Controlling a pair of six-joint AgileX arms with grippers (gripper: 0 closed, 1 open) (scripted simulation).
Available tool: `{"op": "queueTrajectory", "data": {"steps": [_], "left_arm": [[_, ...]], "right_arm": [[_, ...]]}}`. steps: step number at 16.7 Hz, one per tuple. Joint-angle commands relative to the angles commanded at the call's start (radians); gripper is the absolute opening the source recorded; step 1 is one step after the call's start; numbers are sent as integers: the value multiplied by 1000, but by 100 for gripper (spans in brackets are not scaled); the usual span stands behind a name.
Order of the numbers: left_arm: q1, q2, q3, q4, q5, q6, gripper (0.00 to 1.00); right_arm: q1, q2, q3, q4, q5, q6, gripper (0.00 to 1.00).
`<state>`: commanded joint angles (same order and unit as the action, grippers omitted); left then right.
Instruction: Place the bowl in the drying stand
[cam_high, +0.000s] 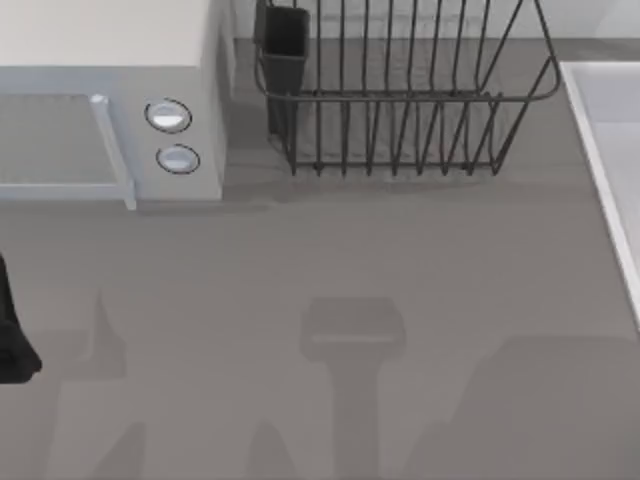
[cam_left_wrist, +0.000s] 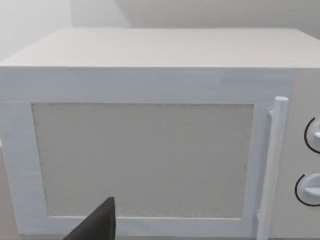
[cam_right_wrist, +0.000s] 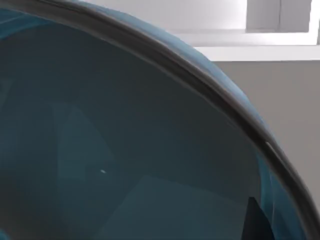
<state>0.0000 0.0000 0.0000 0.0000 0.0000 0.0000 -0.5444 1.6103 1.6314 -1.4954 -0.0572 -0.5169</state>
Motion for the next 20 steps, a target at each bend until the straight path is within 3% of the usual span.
{"op": "queueTrajectory", "data": {"steps": [6,10,14,20], "left_arm": [[0,0,0,0,0,0,100],[0,0,0,0,0,0,100],[0,0,0,0,0,0,100],[0,0,0,0,0,0,100]], "right_arm": [[13,0,4,8,10,6,0],[156,-8,7,143,128,59,0],[459,-16,-14,414,337,154,0],[1054,-59,-93,945,715,348,0]]}}
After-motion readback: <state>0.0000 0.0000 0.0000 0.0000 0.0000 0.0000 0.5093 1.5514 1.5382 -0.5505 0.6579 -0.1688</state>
